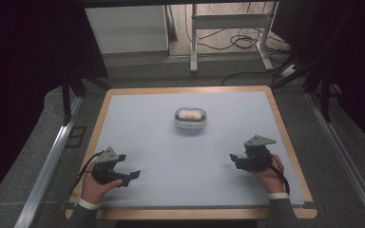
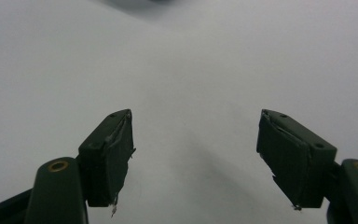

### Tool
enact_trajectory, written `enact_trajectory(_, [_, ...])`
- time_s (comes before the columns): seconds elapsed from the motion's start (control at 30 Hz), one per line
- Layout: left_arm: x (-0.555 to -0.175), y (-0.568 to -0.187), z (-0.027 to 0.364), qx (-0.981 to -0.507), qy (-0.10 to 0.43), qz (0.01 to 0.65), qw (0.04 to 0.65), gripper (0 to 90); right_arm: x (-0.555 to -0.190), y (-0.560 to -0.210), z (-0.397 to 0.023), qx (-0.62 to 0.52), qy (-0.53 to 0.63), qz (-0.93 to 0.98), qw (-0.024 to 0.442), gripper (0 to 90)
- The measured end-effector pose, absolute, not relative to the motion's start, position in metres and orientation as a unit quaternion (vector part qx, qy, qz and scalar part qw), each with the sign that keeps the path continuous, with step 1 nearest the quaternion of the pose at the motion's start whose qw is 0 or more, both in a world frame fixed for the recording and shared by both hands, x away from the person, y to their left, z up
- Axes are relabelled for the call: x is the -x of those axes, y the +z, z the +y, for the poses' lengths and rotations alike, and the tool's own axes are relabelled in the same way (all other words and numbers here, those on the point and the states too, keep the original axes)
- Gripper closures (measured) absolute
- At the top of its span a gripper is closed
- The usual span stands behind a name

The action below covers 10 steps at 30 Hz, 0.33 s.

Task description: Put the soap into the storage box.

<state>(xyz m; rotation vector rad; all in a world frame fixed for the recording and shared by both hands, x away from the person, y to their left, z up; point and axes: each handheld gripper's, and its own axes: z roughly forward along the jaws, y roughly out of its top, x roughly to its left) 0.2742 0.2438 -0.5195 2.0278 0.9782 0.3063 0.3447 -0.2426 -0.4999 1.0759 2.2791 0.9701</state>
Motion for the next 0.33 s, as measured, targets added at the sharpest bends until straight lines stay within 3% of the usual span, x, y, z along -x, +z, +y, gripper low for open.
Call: enact_trajectory(0.33, [-0.2745, -0.5201, 0.2436, -0.809, 0.129, 0.392, 0.419, 9.2, -0.3438, -0.5005, -0.2408, -0.38, 0.35, 0.826, 0.225, 26.8])
